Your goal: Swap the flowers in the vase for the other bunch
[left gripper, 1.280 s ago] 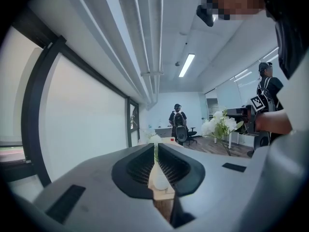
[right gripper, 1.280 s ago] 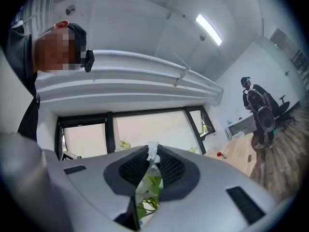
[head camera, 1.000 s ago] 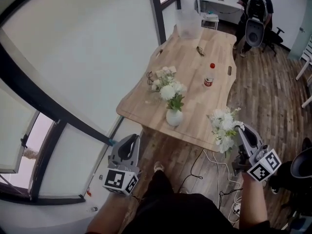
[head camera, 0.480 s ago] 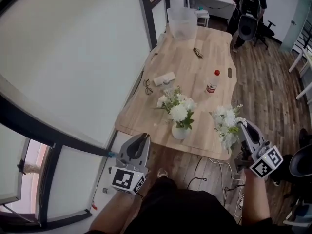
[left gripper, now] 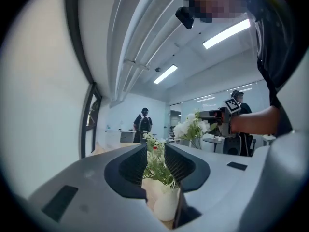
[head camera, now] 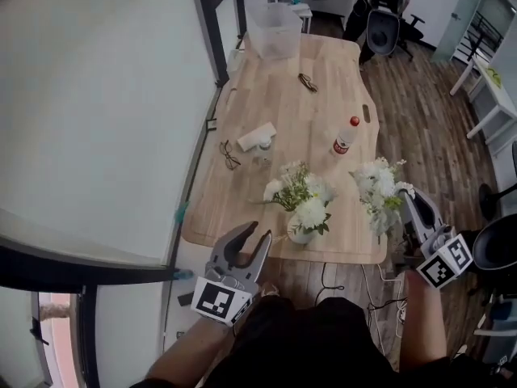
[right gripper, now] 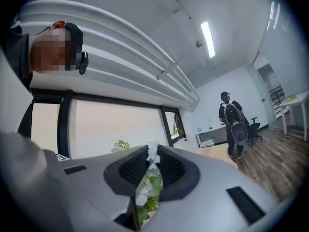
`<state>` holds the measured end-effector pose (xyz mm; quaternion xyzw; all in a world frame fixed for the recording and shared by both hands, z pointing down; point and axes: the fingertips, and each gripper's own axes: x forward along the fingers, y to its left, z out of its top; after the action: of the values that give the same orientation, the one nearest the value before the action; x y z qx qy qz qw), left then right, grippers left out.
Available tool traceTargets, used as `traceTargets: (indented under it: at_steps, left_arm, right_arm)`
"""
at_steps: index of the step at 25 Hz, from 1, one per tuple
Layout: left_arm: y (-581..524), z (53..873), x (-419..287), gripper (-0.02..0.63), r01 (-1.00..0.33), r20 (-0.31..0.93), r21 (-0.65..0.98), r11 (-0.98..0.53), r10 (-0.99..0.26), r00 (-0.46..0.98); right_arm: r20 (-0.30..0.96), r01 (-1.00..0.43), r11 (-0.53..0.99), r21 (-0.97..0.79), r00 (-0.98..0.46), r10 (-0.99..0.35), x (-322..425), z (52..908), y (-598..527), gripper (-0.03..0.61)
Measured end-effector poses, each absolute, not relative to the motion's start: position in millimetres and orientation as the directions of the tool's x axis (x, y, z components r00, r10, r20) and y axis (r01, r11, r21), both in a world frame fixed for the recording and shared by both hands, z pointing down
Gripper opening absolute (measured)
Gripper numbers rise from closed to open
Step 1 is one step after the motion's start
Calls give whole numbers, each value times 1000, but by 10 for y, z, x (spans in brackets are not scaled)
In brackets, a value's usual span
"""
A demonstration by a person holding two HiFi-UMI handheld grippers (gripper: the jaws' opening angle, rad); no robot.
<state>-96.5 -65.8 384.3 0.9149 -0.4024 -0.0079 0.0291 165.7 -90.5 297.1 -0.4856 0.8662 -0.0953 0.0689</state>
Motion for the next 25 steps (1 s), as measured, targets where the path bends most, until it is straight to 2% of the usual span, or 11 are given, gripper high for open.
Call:
traceTargets:
  at_steps: [3, 14, 25]
  left_arm:
    - [-724, 3872, -795, 116, -674, 20, 82, -734, -675, 738]
    - [-805, 3867, -200, 164, -552, 70, 49, -832, -549, 833]
    - [-922, 3998, 63, 170, -613, 147, 50, -789, -601, 786]
  right_arm:
    - [-37, -845, 477, -241, -483, -875, 1659, 2938, -926, 69]
    - [-32, -837, 477, -269, -487, -873, 1737, 3104, -1068, 69]
    - [-24, -773, 532, -345, -559, -829, 1906, 3386, -1465, 70]
